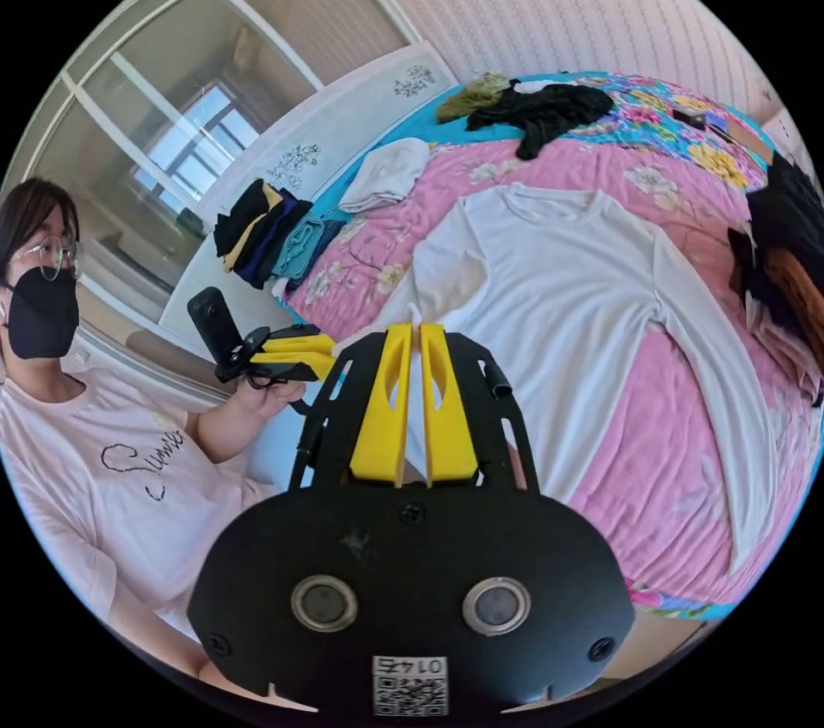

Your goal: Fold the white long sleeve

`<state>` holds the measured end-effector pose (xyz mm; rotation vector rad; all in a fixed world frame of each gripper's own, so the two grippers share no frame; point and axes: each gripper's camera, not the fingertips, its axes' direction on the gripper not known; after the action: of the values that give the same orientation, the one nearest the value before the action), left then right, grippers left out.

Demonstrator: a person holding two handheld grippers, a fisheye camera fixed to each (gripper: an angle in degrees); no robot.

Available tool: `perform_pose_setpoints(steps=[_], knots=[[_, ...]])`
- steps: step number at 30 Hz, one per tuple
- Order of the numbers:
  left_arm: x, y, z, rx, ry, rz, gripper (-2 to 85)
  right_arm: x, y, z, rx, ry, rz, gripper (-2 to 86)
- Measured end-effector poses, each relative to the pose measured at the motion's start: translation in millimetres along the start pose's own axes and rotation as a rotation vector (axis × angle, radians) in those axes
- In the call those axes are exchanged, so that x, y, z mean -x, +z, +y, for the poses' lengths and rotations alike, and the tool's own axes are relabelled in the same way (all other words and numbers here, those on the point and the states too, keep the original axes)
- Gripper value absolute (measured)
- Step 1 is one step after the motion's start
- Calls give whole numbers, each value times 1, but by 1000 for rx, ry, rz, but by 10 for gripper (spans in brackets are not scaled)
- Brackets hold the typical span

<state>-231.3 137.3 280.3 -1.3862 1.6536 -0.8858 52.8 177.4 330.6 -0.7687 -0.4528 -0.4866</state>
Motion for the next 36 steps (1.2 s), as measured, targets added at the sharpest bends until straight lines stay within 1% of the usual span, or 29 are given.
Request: perform_pose_setpoints(steps=[2, 6, 8, 12, 14, 16, 17, 20, 22, 25, 27, 29, 31, 32, 34, 36], knots=[[-27, 41, -12, 66, 38, 44, -5, -39, -27, 44, -17, 71, 0, 8], [-64, 93, -24, 145, 98, 90, -9, -87, -52, 101, -13, 127, 25, 8], [-85, 129, -28, 206, 151, 92, -9, -120, -59, 135, 9, 182, 76, 8], [-109, 190, -26, 348, 211, 119, -9, -168, -67, 186, 10, 267, 14, 7], [-121, 223, -25, 421, 230, 146, -8, -196, -74, 218, 27, 327, 28, 6], [-128, 237, -29, 430, 231, 146, -7, -214, -82, 240, 35, 366, 44, 5], [-129, 245, -33, 419, 217, 110, -3, -226, -88, 253, 44, 395, 53, 4], [-117, 269, -48, 412, 133, 10, 23, -249, -102, 277, 48, 433, 42, 1], [-109, 288, -60, 417, 93, 4, 51, -259, -110, 285, 44, 421, 28, 0], [-107, 328, -78, 460, 111, -9, 77, -270, -121, 294, 43, 393, 58, -1], [-112, 357, -83, 516, 129, 28, 78, -277, -129, 298, 21, 393, 102, -1], [-127, 390, -86, 586, 150, 128, 76, -289, -132, 303, 21, 394, 119, -1], [-140, 414, -83, 647, 170, 163, 76, -298, -128, 308, 83, 394, 109, -1], [-146, 428, -80, 692, 180, 150, 76, -303, -125, 313, 129, 391, 129, -1], [-153, 438, -79, 724, 167, 157, 74, -307, -127, 323, 157, 391, 197, -1], [-157, 438, -88, 692, 154, 189, 67, -311, -141, 336, 115, 406, 262, -1]])
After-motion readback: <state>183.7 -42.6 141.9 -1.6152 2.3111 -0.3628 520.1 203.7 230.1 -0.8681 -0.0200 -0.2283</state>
